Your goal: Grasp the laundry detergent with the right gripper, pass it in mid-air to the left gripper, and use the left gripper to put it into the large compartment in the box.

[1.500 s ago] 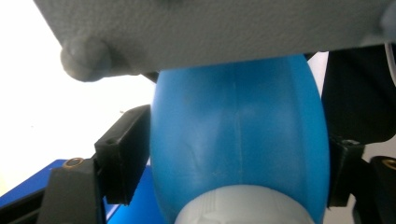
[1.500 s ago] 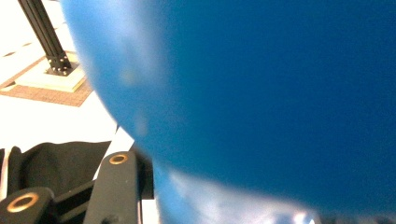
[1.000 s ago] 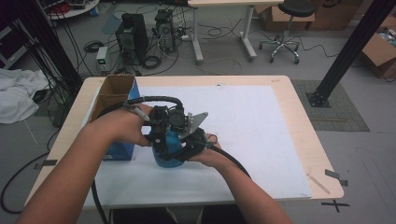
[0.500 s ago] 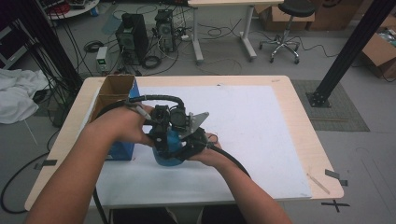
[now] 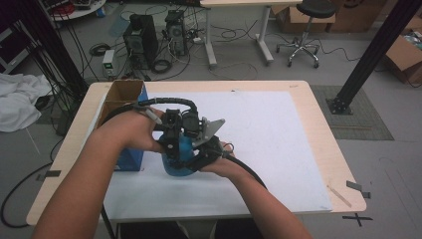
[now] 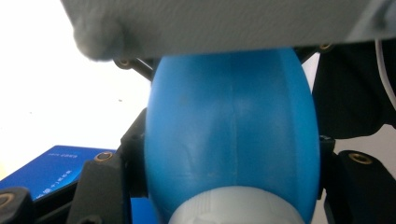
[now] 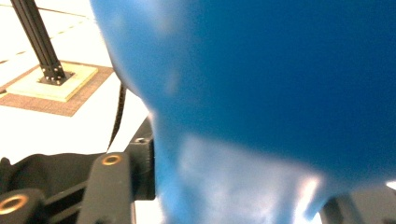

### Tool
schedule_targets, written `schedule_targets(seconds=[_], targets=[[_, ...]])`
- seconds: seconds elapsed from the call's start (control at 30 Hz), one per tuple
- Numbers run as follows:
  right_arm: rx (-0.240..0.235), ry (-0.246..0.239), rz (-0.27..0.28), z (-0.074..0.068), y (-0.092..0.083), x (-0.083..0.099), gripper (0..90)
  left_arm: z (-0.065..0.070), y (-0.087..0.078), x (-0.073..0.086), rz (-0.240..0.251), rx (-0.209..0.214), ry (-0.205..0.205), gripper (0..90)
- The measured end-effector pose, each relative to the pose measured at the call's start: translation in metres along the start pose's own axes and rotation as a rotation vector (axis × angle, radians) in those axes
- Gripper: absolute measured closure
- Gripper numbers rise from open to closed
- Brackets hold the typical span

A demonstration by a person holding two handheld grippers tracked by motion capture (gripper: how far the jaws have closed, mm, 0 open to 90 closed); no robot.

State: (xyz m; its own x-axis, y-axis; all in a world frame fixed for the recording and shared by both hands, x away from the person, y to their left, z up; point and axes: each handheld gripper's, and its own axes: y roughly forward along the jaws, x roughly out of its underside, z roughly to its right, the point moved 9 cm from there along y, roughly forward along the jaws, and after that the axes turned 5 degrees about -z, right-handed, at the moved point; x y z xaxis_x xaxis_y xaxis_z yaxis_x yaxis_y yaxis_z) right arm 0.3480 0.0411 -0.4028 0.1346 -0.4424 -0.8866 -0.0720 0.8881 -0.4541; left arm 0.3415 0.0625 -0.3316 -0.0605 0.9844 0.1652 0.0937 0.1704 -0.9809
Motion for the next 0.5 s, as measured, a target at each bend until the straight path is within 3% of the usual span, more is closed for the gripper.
schedule_targets(seconds=[0.3, 0.5], targets=[[0.005, 0.023, 0.01, -0.0004, -0.0047, 0.0003, 32.1, -0.0035, 0.0006, 0.0029, -0.008, 0.008, -0.009, 39.3], [0.012, 0.039, 0.006, -0.0006, -0.0088, -0.0004, 32.2, -0.005, -0.0015, 0.0029, -0.006, 0.012, -0.011, 39.3]])
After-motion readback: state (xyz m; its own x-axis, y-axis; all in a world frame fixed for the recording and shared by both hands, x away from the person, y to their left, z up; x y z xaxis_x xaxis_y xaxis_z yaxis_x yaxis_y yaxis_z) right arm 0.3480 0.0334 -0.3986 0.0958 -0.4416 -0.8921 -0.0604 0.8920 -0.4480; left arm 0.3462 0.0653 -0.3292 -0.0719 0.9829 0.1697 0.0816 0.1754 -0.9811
